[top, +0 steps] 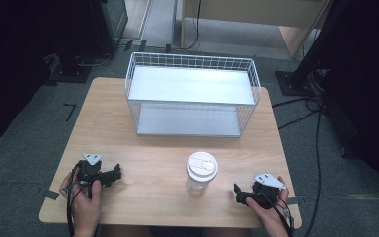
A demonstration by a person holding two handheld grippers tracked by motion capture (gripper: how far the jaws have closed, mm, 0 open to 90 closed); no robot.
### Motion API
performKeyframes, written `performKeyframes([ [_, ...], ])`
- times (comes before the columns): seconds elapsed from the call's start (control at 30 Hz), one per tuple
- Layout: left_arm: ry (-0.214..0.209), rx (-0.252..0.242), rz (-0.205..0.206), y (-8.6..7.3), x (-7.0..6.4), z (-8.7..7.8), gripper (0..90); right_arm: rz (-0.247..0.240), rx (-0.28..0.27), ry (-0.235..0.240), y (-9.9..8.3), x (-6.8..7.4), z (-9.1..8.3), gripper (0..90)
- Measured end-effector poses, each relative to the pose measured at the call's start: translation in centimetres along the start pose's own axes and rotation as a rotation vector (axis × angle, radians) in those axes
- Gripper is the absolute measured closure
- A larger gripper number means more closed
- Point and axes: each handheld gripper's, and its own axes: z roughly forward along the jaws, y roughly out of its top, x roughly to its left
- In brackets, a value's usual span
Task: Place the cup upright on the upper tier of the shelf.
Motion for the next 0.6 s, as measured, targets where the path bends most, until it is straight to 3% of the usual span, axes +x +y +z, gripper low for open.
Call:
performKeyframes([
  [0.6, 0.0, 0.001, 0.001, 0.0, 0.0, 0.0, 0.0, -0.042, -0.014, 0.092, 0.2, 3.2, 0.0, 1.0],
])
